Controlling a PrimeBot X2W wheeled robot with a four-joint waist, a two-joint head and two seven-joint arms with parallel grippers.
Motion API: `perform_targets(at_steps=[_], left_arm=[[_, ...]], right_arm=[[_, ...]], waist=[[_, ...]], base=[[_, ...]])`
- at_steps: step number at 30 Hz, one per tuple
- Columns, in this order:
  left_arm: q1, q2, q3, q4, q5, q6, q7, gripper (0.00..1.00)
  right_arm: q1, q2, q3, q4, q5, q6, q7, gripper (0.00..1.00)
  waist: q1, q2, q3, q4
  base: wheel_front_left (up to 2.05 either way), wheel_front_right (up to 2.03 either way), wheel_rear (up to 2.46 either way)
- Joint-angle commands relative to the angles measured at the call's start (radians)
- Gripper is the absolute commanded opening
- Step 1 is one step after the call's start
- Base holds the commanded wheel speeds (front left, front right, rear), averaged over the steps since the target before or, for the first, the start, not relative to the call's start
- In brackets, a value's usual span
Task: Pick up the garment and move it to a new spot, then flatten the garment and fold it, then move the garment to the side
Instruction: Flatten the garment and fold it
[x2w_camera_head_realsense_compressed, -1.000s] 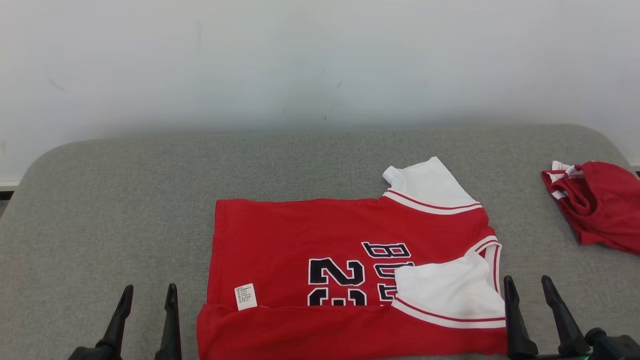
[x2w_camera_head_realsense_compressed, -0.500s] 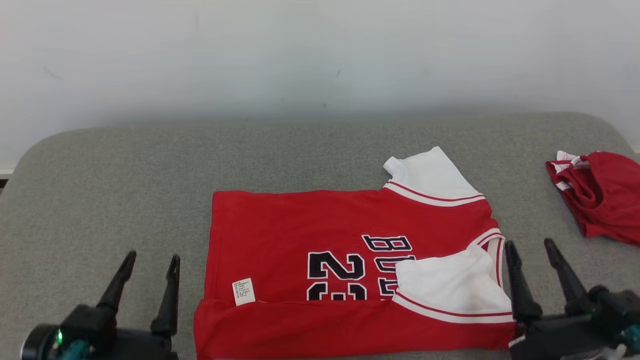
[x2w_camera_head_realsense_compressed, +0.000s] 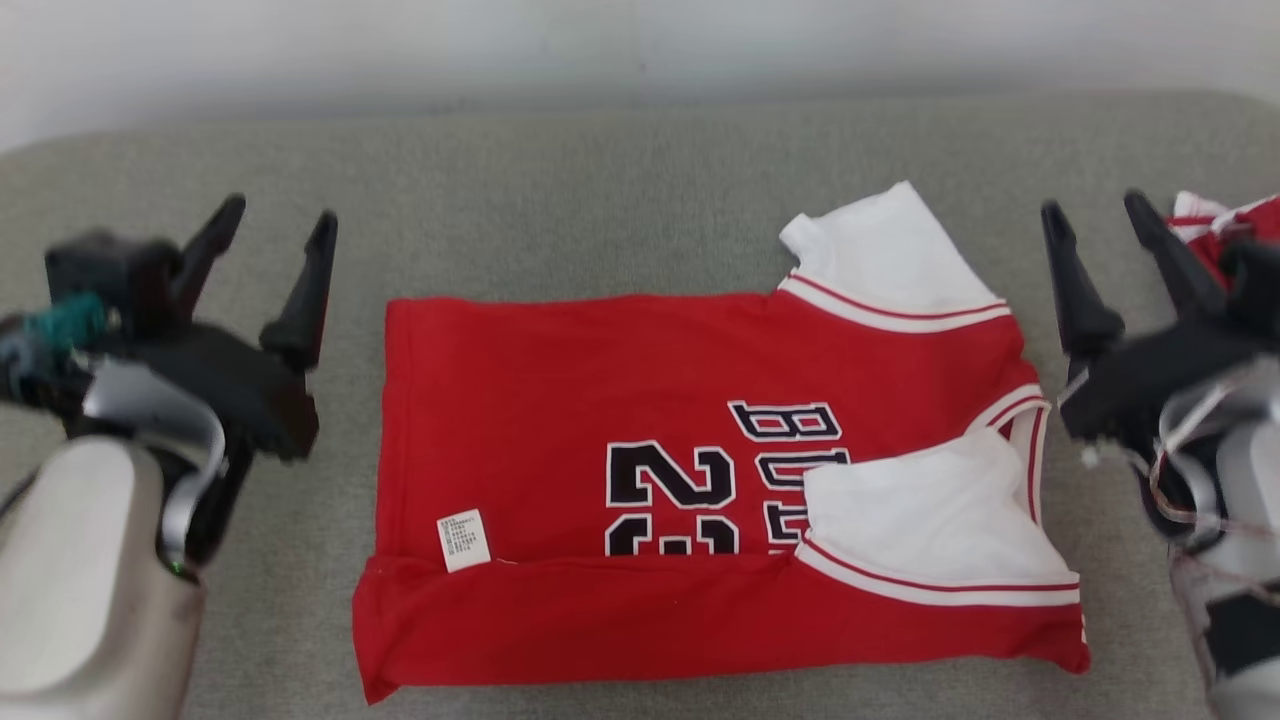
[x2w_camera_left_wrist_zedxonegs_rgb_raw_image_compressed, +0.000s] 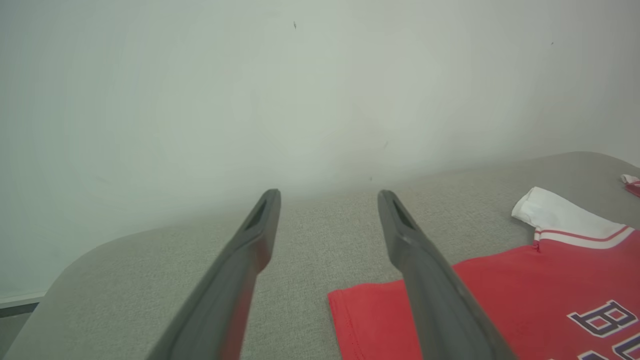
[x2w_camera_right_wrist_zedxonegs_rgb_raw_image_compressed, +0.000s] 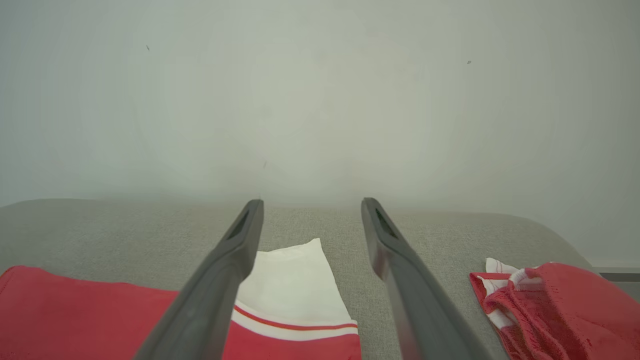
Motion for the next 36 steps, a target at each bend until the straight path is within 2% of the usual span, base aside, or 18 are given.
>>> perform_targets(at_steps=[1, 10, 11, 16, 23, 36], left_arm=[[-0.060, 0.013, -0.018, 0.031, -0.025, -0.006, 0.033, 1.00], [-0.260, 0.054, -0.158, 0.185, -0.149, -0.004, 0.183, 1.00], [-0.260, 0.054, -0.158, 0.185, -0.149, -0.004, 0.183, 1.00], [-0.313, 0.073, -0.242, 0.250, -0.237, -0.004, 0.277, 1.00], [-0.358, 0.066, -0.311, 0.276, -0.324, -0.004, 0.371, 1.00], [-0.431, 0.055, -0.372, 0.341, -0.346, -0.004, 0.384, 1.00]], right_arm=[[-0.064, -0.020, 0.024, 0.039, 0.012, -0.003, 0.016, 1.00], [-0.339, -0.068, 0.174, 0.284, 0.057, -0.003, 0.029, 1.00], [-0.339, -0.068, 0.174, 0.284, 0.057, -0.003, 0.029, 1.00], [-0.481, -0.067, 0.263, 0.454, 0.086, -0.003, 0.051, 1.00], [-0.616, -0.054, 0.340, 0.619, 0.108, -0.003, 0.071, 1.00], [-0.768, -0.038, 0.426, 0.831, 0.122, -0.003, 0.096, 1.00]], waist=[[-0.0003, -0.0002, 0.111, -0.005], [-0.0003, -0.0002, 0.213, 0.004], [-0.0003, -0.0002, 0.213, 0.004], [-0.0003, -0.0002, 0.242, 0.015], [-0.0003, -0.0002, 0.271, 0.041], [-0.0003, -0.0002, 0.321, 0.070]], base=[[0.00, 0.00, 0.00], [0.00, 0.00, 0.00], [0.00, 0.00, 0.00], [0.00, 0.00, 0.00], [0.00, 0.00, 0.00], [0.00, 0.00, 0.00]])
